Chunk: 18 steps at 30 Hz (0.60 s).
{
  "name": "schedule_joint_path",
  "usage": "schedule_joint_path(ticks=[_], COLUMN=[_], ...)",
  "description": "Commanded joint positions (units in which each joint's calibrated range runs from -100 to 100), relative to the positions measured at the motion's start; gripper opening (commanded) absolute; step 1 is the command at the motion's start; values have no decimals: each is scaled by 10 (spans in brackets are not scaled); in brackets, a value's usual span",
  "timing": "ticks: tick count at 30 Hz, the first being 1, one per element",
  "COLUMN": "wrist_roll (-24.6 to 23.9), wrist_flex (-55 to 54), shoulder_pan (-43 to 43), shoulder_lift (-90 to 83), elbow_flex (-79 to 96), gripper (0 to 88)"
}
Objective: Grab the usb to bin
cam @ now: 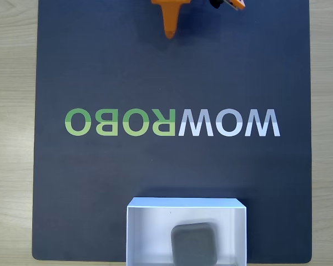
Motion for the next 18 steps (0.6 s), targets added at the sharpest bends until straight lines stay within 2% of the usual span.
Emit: schedule_joint_path(ticks=[1, 18], wrist_roll=[-1, -1], wrist_flex=[5, 5], shoulder_pan=[3, 3], shoulder_lift=[2, 2], elbow_flex=[-2, -2], gripper=[17, 17])
